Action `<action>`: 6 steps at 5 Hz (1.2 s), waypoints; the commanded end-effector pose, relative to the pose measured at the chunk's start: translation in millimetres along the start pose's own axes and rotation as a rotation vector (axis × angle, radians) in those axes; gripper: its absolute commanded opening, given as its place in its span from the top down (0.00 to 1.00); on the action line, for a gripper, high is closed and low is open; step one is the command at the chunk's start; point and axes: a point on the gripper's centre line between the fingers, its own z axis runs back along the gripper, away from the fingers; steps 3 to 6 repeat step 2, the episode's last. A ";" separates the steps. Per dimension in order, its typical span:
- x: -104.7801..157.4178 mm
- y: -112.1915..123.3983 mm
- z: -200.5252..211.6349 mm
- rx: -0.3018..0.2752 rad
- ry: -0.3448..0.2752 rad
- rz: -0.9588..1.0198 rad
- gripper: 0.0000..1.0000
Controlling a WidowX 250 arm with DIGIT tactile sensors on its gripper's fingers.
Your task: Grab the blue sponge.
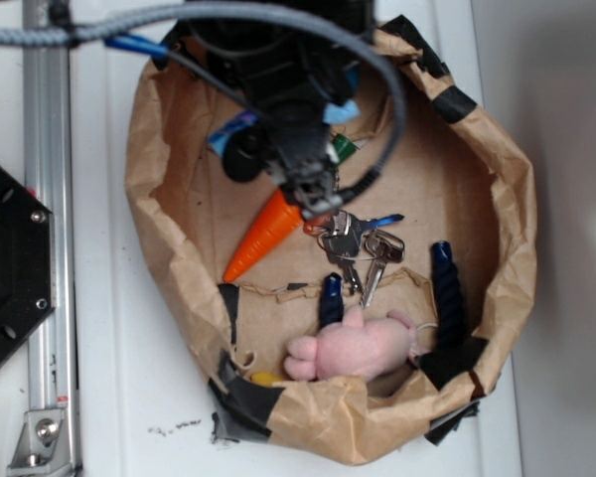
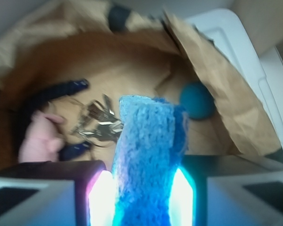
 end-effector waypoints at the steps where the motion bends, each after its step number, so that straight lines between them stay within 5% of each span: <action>1: 13.3 -4.9 12.4 0.020 0.034 -0.162 1.00; 2: 7.1 -7.1 15.0 0.062 0.017 -0.208 1.00; 6: 7.1 -7.1 15.0 0.062 0.017 -0.208 1.00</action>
